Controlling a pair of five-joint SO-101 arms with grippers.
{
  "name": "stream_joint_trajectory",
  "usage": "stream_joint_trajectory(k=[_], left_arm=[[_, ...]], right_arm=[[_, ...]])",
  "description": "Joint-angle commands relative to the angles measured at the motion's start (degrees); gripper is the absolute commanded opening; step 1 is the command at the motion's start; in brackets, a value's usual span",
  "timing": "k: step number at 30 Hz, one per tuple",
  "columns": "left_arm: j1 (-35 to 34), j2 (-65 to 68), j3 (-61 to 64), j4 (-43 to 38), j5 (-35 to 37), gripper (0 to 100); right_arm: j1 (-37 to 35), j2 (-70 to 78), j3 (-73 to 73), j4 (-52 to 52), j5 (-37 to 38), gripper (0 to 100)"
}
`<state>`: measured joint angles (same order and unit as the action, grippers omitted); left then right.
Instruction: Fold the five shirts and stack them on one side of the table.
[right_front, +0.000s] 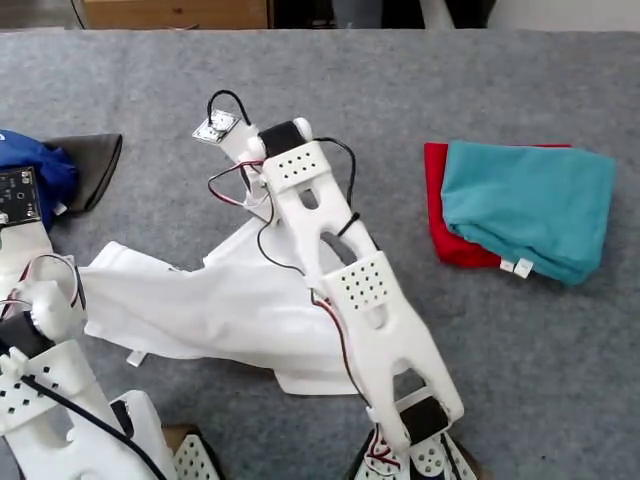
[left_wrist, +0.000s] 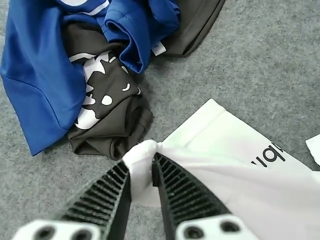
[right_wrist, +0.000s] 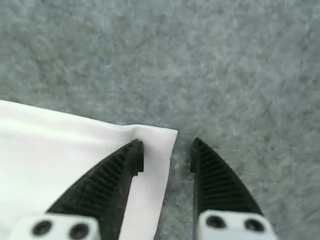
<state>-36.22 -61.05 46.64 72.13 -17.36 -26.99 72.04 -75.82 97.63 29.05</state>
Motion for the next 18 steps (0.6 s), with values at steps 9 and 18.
stream_joint_trajectory(k=[9, 18], left_arm=[[0.22, -0.97, -2.42, -0.88, 0.00, 3], [0.75, -0.88, -12.79, -1.14, 6.15, 3]], right_arm=[[0.00, -1.63, -5.49, 1.93, -1.05, 1.3], [7.21, -17.10, -19.91, 3.69, -11.43, 1.3]])
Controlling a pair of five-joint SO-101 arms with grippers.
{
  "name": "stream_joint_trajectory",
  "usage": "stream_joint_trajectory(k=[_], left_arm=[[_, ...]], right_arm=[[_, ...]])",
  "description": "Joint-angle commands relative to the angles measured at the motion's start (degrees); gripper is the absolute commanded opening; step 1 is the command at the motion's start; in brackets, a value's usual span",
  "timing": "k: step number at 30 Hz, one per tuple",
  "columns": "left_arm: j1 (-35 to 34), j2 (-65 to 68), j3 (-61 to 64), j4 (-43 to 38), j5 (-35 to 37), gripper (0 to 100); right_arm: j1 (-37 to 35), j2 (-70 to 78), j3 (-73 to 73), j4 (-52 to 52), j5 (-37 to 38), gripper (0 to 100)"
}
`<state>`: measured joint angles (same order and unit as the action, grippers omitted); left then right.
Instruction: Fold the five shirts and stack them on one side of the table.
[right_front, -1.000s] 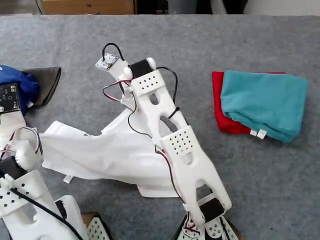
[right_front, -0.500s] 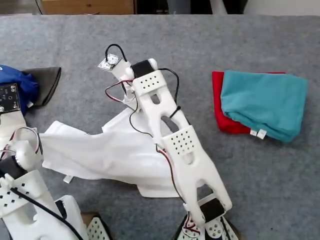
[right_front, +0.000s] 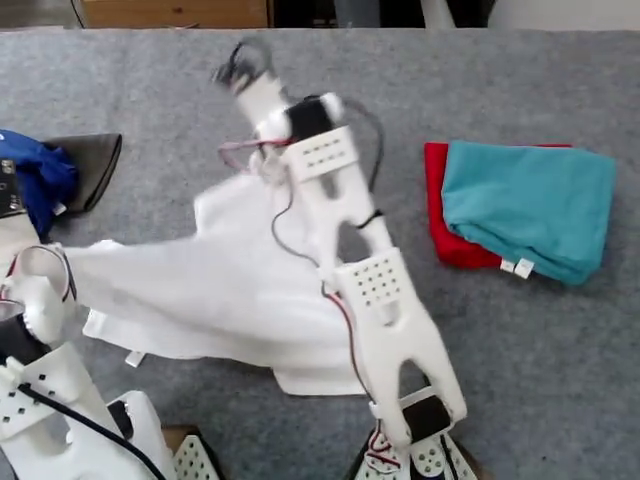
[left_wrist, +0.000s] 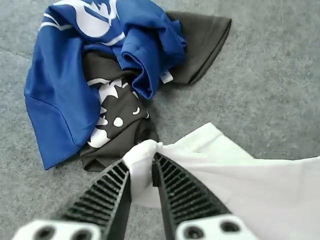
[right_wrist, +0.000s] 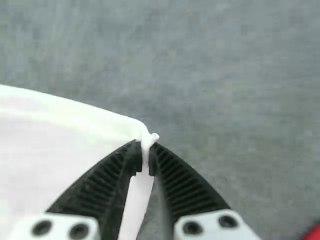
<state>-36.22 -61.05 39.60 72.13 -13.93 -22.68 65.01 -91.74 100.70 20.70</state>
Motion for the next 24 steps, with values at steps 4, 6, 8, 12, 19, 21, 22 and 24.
stream_joint_trajectory(k=[4, 6, 8, 12, 19, 21, 22, 24], left_arm=[[5.93, -0.44, -11.30, -0.70, 4.40, 3], [8.84, -0.44, -14.20, -0.70, 5.10, 3], [10.95, -0.35, -17.27, -0.70, 5.45, 3], [13.41, 0.53, -23.96, -0.79, 7.56, 3], [13.41, 6.86, -44.00, 4.84, 8.26, 3], [13.76, 8.09, -51.03, 9.76, 8.26, 3], [13.76, 8.53, -54.46, 12.13, 8.26, 3], [13.49, 9.05, -60.62, 16.53, 8.26, 3]], right_arm=[[5.89, -23.87, -4.00, 0.62, -4.31, 1.3], [7.21, -31.34, -4.00, 0.62, -4.31, 1.3], [8.53, -38.55, -4.00, 0.53, -4.31, 1.3], [11.52, -52.18, -4.00, 0.53, -4.31, 1.3], [16.26, -68.70, -4.00, -0.88, -4.31, 1.3], [18.20, -72.57, -4.00, -2.81, -4.40, 1.3], [18.90, -74.42, -4.00, -3.96, -4.40, 1.3], [19.43, -77.58, -4.00, -6.42, -4.48, 1.3]])
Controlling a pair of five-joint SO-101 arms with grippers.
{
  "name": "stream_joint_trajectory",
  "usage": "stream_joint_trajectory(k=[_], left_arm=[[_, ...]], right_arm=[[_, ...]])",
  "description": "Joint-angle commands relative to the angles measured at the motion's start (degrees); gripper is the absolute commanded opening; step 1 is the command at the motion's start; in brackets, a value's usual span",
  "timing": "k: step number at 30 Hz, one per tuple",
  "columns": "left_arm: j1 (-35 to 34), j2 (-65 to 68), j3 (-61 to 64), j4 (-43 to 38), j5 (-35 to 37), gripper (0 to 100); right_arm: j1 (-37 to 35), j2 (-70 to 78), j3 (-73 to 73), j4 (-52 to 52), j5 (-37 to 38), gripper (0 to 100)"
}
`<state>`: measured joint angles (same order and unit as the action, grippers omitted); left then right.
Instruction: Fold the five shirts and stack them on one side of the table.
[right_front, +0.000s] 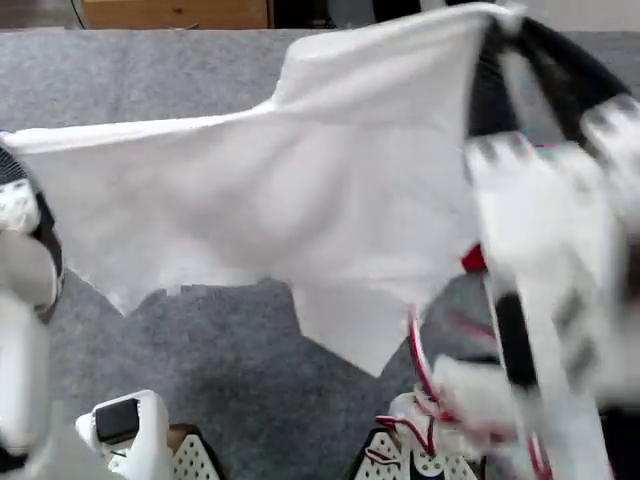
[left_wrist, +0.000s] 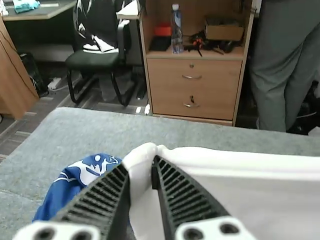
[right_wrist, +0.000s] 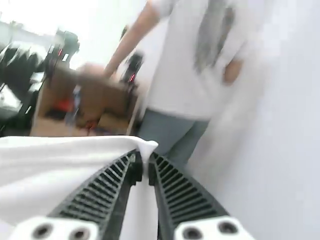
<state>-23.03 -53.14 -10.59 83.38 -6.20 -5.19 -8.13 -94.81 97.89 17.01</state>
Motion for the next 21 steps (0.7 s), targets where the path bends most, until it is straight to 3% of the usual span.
stream_joint_trajectory(k=[1, 8, 13, 18, 21], left_arm=[[0.31, 1.23, -13.05, 7.21, 0.44, 3], [0.31, 0.79, -24.75, 15.91, 0.00, 3], [0.40, 1.23, -13.93, 15.65, 0.00, 3], [0.31, 0.79, 10.15, 0.09, 0.00, 3], [0.40, 1.32, 26.24, -17.49, 0.09, 3]], right_arm=[[1.93, -5.85, -0.84, -4.84, -1.58, 1.3], [1.58, -14.90, 11.38, -14.24, -3.87, 1.3], [1.58, -18.24, 29.32, -21.27, -3.87, 1.3], [-3.34, -18.07, 51.21, -24.79, -3.34, 1.3], [-4.84, -17.71, 68.70, -33.67, -3.34, 1.3]])
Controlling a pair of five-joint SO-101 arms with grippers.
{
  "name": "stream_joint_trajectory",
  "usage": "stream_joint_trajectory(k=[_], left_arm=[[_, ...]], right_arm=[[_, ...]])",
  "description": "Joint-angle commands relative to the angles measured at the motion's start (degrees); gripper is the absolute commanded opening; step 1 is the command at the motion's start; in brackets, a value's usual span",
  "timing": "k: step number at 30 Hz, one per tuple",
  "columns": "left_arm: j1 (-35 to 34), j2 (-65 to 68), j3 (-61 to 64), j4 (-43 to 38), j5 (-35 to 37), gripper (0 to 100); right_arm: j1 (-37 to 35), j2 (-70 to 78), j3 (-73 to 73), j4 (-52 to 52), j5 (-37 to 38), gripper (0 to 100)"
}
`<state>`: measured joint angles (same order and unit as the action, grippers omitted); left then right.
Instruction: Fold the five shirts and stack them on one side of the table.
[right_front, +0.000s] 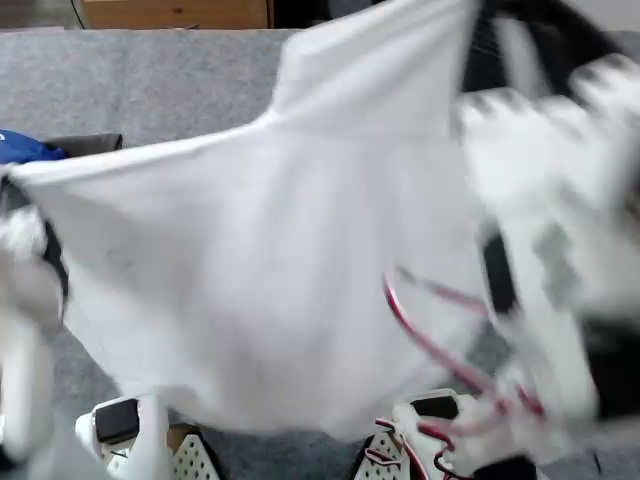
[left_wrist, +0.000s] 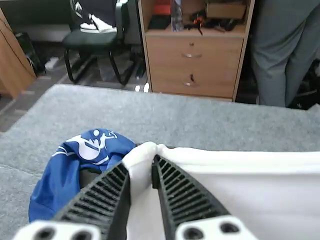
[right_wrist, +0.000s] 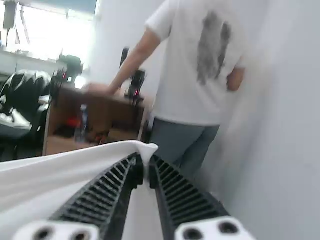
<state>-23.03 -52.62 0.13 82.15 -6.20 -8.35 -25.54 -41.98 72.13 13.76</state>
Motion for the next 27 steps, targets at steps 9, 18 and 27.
stream_joint_trajectory(k=[9, 18, 27], left_arm=[[1.36, 15.56, 38.55, -68.31, 0.09, 3], [1.45, 34.29, 23.43, -56.70, 0.09, 3], [1.45, 34.55, 28.88, -45.63, 0.00, 3]], right_arm=[[-1.67, 15.34, 35.03, -35.16, -0.53, 1.3], [-1.67, 32.22, 20.62, -30.59, -0.53, 1.3], [-0.88, 36.62, 19.38, -12.75, 0.00, 1.3]])
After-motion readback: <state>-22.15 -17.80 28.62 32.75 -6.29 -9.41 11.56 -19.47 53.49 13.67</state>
